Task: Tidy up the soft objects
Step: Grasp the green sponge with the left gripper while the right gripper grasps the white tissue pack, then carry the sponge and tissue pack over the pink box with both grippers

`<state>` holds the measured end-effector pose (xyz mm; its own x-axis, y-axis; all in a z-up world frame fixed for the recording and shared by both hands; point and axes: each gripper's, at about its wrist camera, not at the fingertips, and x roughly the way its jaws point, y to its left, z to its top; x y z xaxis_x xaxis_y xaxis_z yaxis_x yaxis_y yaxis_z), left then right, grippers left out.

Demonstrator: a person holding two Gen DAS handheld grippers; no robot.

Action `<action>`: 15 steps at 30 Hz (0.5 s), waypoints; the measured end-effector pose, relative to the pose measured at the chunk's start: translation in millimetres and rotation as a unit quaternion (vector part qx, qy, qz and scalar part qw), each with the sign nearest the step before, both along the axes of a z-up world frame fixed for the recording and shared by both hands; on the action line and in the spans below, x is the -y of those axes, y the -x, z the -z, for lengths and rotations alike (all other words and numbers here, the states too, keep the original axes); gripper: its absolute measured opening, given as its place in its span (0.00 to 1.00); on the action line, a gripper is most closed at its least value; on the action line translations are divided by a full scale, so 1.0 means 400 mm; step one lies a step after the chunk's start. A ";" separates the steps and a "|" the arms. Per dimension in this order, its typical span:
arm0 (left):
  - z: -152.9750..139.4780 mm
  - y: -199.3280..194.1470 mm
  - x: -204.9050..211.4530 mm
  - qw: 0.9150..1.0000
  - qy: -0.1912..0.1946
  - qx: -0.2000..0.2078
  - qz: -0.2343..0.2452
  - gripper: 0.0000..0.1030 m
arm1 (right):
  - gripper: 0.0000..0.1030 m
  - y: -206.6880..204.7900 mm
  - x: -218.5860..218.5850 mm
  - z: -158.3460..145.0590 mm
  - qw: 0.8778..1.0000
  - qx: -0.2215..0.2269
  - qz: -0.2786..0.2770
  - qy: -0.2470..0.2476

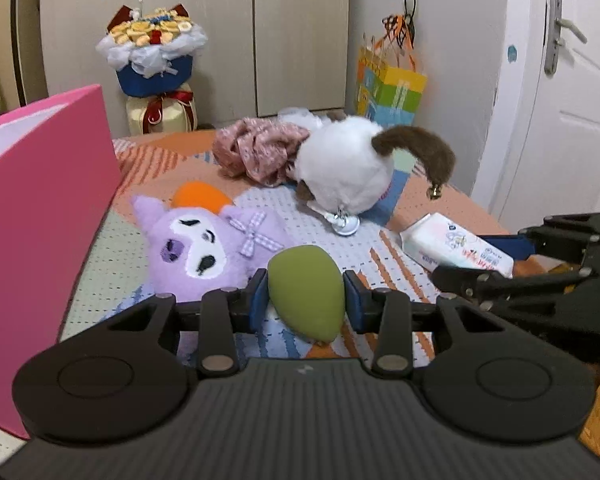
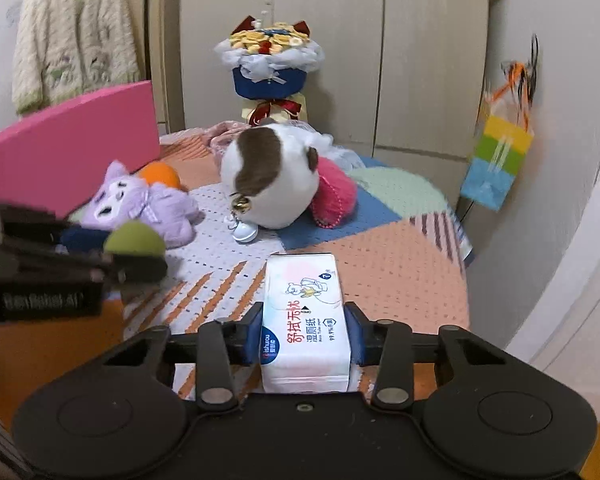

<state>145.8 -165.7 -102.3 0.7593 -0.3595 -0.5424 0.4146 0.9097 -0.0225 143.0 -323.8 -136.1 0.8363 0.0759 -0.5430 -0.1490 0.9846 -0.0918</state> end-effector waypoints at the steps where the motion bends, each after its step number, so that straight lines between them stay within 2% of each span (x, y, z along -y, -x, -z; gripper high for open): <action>1: -0.004 0.006 -0.006 1.000 0.004 0.002 -0.001 0.37 | 0.44 0.005 -0.008 0.000 1.000 0.005 0.002 0.008; 15: -0.033 0.060 -0.117 0.999 0.045 -0.026 -0.004 0.37 | 0.44 0.084 -0.053 -0.026 1.000 0.009 -0.005 -0.021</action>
<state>121.8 -118.9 -89.1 0.7344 -0.4028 -0.5463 0.4038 0.9062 -0.1254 109.5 -302.4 -125.7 0.8455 0.1063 -0.5233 -0.1568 0.9862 -0.0531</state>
